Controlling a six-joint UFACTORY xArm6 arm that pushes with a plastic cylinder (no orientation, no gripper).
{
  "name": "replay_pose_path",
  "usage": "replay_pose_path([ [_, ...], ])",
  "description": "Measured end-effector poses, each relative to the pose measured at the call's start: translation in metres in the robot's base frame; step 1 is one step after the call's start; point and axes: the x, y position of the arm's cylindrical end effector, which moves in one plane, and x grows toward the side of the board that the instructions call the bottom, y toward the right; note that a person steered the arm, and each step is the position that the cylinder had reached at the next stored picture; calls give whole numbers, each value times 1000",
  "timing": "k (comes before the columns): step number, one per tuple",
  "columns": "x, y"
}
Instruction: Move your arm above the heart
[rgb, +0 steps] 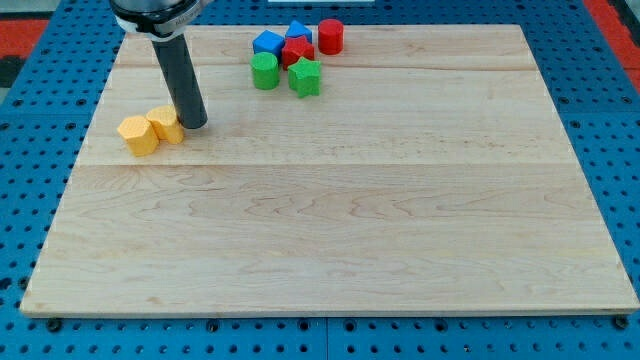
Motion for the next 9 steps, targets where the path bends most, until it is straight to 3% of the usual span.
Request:
replay_pose_path([
  [6,-1,19],
  [9,-46,16],
])
